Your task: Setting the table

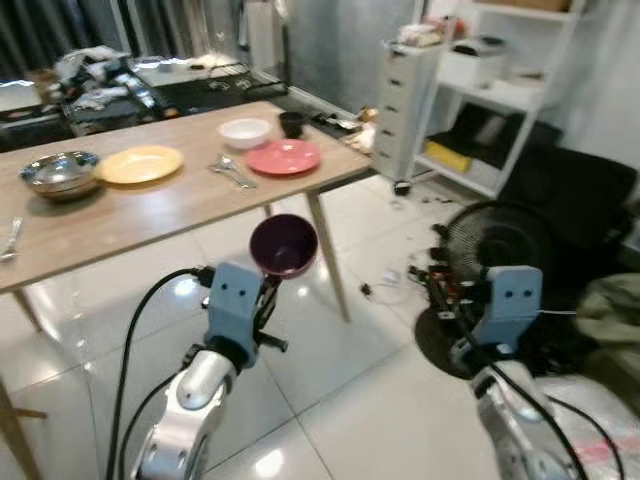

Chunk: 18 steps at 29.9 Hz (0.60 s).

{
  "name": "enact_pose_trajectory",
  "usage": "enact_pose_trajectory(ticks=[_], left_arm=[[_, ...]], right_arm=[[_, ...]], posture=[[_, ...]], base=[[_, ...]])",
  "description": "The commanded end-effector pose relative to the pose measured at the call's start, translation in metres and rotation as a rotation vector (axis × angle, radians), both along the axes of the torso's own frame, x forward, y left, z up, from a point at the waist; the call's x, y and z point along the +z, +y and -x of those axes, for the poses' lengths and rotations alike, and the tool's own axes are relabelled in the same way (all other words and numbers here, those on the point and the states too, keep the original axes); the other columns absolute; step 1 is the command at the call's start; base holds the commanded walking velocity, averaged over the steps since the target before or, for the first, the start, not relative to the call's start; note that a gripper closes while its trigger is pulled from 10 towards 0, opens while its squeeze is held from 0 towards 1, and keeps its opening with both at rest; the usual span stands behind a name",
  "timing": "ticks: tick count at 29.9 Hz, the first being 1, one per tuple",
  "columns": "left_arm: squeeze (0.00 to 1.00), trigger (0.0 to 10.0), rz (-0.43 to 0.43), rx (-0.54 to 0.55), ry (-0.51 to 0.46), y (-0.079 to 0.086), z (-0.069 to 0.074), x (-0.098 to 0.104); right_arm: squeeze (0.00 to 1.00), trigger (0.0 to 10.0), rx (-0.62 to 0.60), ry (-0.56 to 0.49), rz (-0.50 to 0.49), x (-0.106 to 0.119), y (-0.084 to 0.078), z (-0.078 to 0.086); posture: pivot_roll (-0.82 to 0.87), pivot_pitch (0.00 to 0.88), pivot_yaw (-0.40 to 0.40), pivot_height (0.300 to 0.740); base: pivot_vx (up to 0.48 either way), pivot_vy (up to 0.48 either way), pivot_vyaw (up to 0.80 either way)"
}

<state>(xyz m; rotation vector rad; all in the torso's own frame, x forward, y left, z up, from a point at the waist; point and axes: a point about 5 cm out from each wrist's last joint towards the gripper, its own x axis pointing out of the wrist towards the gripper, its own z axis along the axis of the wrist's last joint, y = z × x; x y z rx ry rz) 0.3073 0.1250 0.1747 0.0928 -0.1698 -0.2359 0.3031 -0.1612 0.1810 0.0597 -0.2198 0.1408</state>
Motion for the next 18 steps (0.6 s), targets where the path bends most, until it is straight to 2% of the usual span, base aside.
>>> enact_pose_trajectory(ticks=[1,9,18], left_arm=[[0.0,10.0,-0.003,-0.019,0.001,-0.0062,0.001,-0.0005],[0.0,10.0,-0.003,-0.018,0.002,-0.006,0.0008,-0.0005],[0.0,10.0,-0.004,-0.018,0.002,-0.0055,0.0002,-0.0003]], right_arm=[[0.0,10.0,-0.029,0.012,0.004,-0.0024,-0.0092,0.0012],[0.0,10.0,-0.033,0.013,-0.001,-0.0029,-0.0095,0.0013],[0.0,10.0,-0.037,0.01,-0.027,-0.0019,-0.0103,0.001]], posture=[[-0.04,0.062,0.093,0.74],[-0.04,0.064,0.096,0.74],[-0.04,0.063,0.099,0.74]], base=[[0.48,0.0,0.68],[0.48,0.0,0.66],[0.48,0.0,0.0]])
